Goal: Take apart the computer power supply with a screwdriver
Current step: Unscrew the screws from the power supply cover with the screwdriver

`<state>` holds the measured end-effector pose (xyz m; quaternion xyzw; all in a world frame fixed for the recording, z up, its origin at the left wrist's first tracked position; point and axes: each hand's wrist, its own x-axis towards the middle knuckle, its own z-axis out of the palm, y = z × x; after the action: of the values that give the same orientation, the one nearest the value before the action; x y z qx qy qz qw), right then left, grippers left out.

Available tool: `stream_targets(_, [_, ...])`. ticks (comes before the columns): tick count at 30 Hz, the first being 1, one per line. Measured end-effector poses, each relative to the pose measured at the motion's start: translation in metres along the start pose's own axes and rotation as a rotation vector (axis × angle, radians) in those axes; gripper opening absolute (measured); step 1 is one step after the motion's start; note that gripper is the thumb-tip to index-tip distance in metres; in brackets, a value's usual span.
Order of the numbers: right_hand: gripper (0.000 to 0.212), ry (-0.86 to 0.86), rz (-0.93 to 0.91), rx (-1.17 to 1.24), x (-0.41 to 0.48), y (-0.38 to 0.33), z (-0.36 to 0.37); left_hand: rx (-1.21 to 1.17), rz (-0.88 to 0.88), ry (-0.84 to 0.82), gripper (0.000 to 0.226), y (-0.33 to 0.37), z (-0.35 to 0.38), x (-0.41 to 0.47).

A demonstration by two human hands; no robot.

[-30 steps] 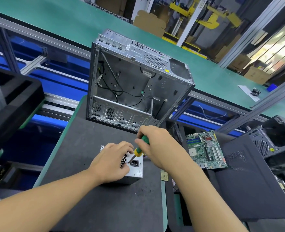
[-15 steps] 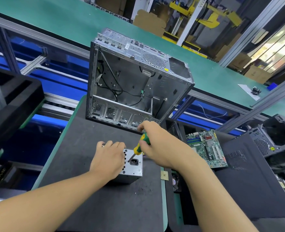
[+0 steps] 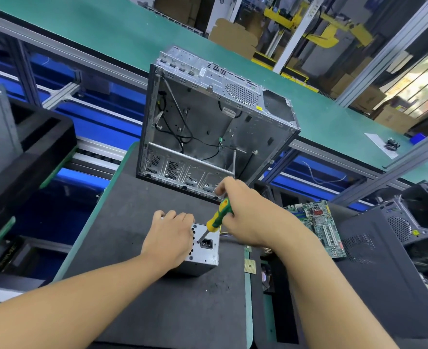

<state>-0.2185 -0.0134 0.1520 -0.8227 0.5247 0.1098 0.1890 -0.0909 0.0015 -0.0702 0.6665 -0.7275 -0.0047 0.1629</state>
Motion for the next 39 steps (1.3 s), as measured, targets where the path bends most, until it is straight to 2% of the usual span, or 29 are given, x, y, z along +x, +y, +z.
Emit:
stream_targets(3, [0.024, 0.055, 0.03, -0.015, -0.001, 0.0, 0.005, -0.003, -0.008, 0.003, 0.015, 0.002, -0.001, 0.0])
stream_targets(6, [0.037, 0.187, 0.08, -0.135, -0.002, -0.001, 0.011, -0.019, -0.017, -0.009, 0.018, 0.001, -0.001, -0.001])
stream_targets(8, [0.029, 0.228, 0.034, -0.159, -0.001, -0.001, 0.013, -0.022, -0.007, 0.009, 0.017, 0.001, -0.002, -0.001])
stream_targets(11, [0.009, 0.135, -0.018, -0.055, 0.0, -0.003, 0.009, -0.021, 0.004, 0.019, 0.011, 0.002, -0.003, -0.001])
stream_targets(14, [0.024, 0.044, -0.011, 0.006, -0.002, -0.005, 0.007, -0.01, 0.014, 0.063, 0.004, 0.003, -0.004, -0.002])
stream_targets(16, [0.016, 0.11, 0.011, -0.055, -0.003, -0.006, 0.011, -0.01, 0.015, 0.059, 0.004, 0.003, -0.004, -0.003])
stream_targets(19, [0.031, 0.224, 0.055, -0.245, -0.002, -0.006, 0.015, -0.02, 0.004, 0.018, 0.012, 0.003, -0.004, -0.004])
stream_targets(23, [0.01, 0.157, -0.024, -0.135, 0.0, -0.007, 0.013, -0.005, -0.017, -0.03, 0.019, 0.002, -0.004, -0.003])
stream_targets(26, [0.032, 0.039, -0.026, 0.006, -0.002, -0.006, 0.007, 0.0, -0.029, -0.053, 0.017, 0.002, -0.004, -0.001])
stream_targets(27, [0.032, 0.037, -0.014, -0.007, -0.003, -0.006, 0.008, 0.0, -0.032, -0.056, 0.017, 0.002, -0.004, -0.001])
stream_targets(29, [0.023, 0.118, 0.032, -0.184, -0.005, -0.006, 0.013, 0.003, -0.033, -0.057, 0.017, 0.002, -0.004, 0.0])
stream_targets(31, [0.031, 0.203, 0.08, -0.343, -0.006, -0.006, 0.015, -0.005, -0.035, -0.063, 0.018, 0.002, -0.004, 0.001])
stream_targets(33, [0.029, 0.23, 0.053, -0.289, -0.004, -0.004, 0.017, -0.013, -0.039, -0.07, 0.019, 0.002, -0.004, 0.0])
stream_targets(36, [0.015, 0.191, -0.004, -0.222, -0.004, -0.002, 0.014, -0.012, -0.035, -0.066, 0.021, 0.002, -0.005, 0.0])
stream_targets(39, [0.034, 0.143, -0.003, -0.235, -0.004, -0.001, 0.012, -0.007, -0.037, -0.078, 0.022, 0.002, -0.005, -0.001])
